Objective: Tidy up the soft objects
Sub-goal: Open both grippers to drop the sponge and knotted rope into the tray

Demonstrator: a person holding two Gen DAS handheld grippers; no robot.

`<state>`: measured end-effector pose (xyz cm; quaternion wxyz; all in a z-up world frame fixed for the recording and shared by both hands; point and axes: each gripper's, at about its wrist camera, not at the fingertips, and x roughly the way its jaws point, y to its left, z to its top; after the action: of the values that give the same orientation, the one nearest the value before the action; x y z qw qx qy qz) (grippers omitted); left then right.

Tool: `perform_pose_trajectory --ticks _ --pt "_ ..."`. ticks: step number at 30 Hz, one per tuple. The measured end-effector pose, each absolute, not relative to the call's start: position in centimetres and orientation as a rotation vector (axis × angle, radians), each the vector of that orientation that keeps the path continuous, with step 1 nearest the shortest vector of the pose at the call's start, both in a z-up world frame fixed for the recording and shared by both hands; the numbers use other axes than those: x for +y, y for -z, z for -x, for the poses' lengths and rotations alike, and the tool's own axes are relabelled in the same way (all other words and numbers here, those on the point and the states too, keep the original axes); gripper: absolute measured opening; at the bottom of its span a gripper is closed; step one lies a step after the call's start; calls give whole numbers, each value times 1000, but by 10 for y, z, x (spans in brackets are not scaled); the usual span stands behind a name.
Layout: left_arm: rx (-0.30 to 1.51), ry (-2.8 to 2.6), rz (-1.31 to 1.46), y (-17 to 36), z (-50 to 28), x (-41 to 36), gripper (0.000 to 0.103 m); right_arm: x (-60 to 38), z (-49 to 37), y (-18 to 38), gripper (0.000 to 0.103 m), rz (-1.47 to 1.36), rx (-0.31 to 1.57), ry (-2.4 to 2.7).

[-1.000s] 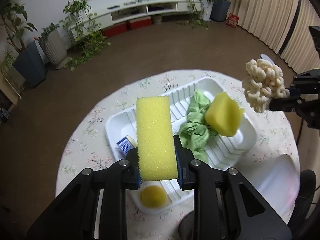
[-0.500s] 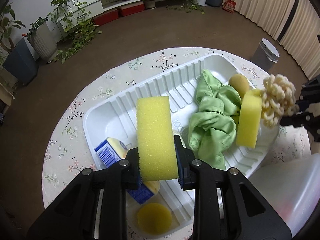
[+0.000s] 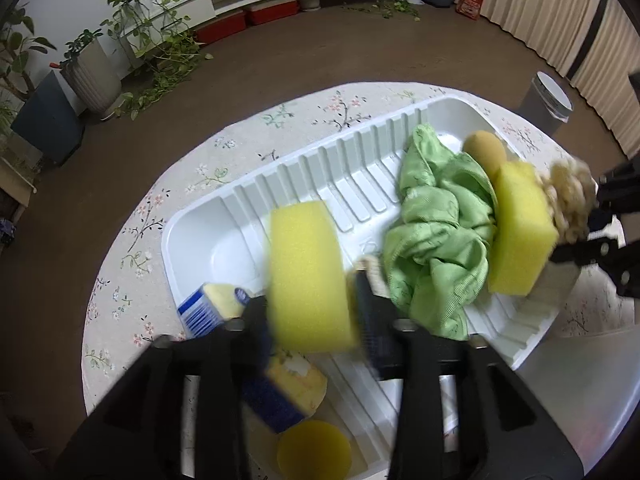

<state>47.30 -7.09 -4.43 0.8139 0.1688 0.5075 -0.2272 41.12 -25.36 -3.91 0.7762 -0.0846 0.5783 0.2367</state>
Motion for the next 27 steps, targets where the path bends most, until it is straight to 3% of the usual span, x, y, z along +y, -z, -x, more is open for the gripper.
perform_pose_trajectory --ticks 1,2,7,9,12,17,20,27 --pt "1075 488 -345 43 -473 -70 66 -254 -410 42 16 189 1257 -511" --pt "1071 497 -331 43 -473 -68 73 -255 -408 44 17 189 1261 -512" --pt "1072 502 -338 44 -472 -71 75 -260 -407 42 23 164 1264 -521" --pt "1059 502 -337 42 -473 -71 79 -260 -407 42 41 148 1273 -533" --pt "1039 509 -310 35 -471 -72 88 -258 -405 39 49 153 1264 -548" --pt "1011 505 -313 25 -468 -73 88 -261 -400 32 52 145 1251 -546" --pt "991 496 -300 19 -468 -70 88 -266 -398 23 59 149 1230 -530" --pt "949 471 -259 -4 -465 -58 88 -284 -381 -5 59 149 1158 -509"
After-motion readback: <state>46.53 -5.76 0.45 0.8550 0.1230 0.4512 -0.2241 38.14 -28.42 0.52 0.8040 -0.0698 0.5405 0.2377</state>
